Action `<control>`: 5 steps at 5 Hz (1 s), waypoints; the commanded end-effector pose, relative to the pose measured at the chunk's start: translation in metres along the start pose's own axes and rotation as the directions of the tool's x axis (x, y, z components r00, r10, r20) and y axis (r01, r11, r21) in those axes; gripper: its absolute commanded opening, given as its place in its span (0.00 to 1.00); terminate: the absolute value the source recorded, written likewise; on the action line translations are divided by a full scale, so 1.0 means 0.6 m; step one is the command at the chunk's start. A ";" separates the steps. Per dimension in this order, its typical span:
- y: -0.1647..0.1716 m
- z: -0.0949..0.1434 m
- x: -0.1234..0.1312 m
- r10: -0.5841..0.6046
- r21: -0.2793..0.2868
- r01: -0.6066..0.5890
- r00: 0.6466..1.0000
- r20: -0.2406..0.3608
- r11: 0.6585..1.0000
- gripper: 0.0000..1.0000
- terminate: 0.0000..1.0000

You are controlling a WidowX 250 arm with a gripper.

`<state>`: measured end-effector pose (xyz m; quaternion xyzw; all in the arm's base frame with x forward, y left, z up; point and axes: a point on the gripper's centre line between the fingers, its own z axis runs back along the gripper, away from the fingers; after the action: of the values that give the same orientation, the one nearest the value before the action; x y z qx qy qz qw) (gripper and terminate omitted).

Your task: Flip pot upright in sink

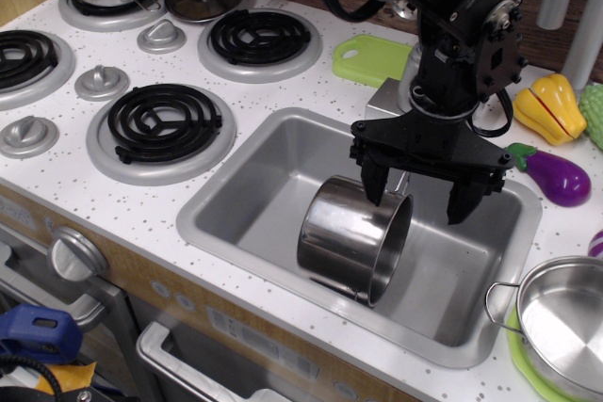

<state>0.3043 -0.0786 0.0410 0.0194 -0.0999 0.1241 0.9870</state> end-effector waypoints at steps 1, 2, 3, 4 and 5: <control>0.000 0.000 0.000 0.000 0.000 0.000 1.000 0.000 1.000 1.00 0.00; -0.015 -0.010 -0.010 -0.034 0.106 0.026 0.997 0.068 0.994 1.00 0.00; -0.023 -0.013 -0.010 -0.104 0.239 0.083 0.992 0.078 0.968 1.00 0.00; -0.032 -0.021 -0.011 -0.168 0.411 0.118 0.982 0.087 0.904 1.00 0.00; -0.027 -0.026 -0.011 -0.198 0.455 0.136 0.976 0.092 0.880 1.00 0.00</control>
<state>0.3007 -0.0849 0.0144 0.2846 -0.1225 0.0379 0.9500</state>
